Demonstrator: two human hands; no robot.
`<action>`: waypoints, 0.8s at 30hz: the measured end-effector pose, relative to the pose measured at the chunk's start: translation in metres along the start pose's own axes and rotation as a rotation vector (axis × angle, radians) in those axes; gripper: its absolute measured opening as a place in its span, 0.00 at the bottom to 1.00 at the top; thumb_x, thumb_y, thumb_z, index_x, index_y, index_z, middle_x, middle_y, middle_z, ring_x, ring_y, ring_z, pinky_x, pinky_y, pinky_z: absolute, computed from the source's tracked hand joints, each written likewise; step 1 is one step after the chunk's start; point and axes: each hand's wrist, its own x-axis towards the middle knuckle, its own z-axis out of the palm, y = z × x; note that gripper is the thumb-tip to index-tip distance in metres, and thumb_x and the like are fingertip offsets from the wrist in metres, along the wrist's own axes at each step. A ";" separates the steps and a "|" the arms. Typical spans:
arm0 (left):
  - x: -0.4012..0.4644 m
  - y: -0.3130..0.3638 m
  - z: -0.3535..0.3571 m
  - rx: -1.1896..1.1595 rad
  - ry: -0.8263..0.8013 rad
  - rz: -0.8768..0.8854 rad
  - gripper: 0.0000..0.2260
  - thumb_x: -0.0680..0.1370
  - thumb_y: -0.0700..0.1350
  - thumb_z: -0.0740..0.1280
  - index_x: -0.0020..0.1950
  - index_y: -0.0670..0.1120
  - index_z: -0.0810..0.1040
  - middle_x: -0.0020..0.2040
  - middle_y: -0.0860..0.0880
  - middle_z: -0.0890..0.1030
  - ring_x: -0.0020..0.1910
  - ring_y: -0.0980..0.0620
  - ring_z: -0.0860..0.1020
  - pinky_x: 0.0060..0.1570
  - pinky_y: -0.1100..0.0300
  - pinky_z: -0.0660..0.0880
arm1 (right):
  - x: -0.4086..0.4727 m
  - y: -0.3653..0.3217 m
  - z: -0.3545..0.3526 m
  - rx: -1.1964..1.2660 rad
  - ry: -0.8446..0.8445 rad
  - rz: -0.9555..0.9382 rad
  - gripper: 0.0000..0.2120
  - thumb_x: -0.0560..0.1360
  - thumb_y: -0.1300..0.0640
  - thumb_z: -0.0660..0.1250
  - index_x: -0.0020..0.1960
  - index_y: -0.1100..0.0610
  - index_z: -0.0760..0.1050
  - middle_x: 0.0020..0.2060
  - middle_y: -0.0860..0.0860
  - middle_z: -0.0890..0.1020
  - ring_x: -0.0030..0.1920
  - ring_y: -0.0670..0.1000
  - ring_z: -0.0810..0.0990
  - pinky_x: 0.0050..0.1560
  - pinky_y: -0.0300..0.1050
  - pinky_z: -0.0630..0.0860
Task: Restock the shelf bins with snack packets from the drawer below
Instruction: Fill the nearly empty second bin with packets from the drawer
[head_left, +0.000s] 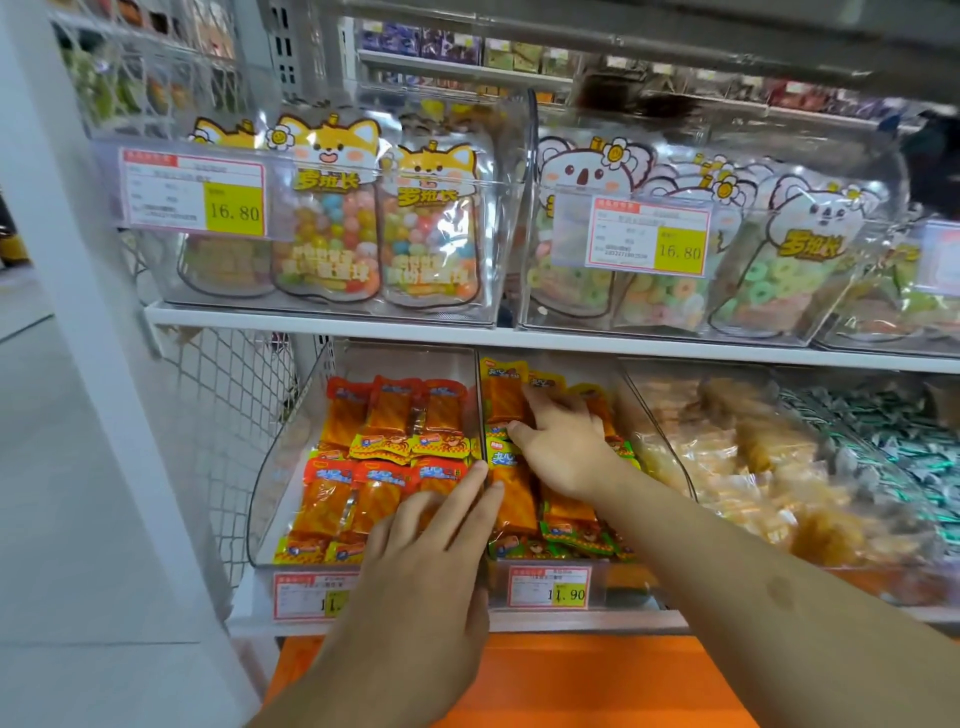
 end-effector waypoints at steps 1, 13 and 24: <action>0.000 0.000 0.001 0.004 0.013 0.007 0.42 0.73 0.54 0.70 0.83 0.59 0.53 0.83 0.62 0.53 0.72 0.51 0.63 0.66 0.47 0.73 | -0.001 0.001 0.000 -0.003 -0.003 -0.007 0.29 0.84 0.42 0.56 0.83 0.46 0.55 0.81 0.53 0.63 0.82 0.58 0.51 0.78 0.58 0.52; -0.001 0.003 -0.005 0.008 0.048 0.021 0.37 0.83 0.54 0.59 0.83 0.62 0.37 0.81 0.67 0.34 0.80 0.53 0.49 0.77 0.49 0.55 | -0.001 0.007 0.009 -0.148 -0.013 -0.063 0.33 0.84 0.38 0.52 0.85 0.45 0.46 0.84 0.48 0.52 0.84 0.55 0.44 0.81 0.59 0.45; -0.019 0.024 -0.016 -0.030 0.050 0.027 0.31 0.84 0.62 0.52 0.83 0.61 0.40 0.82 0.64 0.35 0.82 0.58 0.39 0.80 0.50 0.48 | -0.097 0.025 -0.013 -0.135 0.070 -0.229 0.31 0.84 0.41 0.51 0.84 0.48 0.52 0.83 0.47 0.54 0.83 0.51 0.46 0.82 0.56 0.47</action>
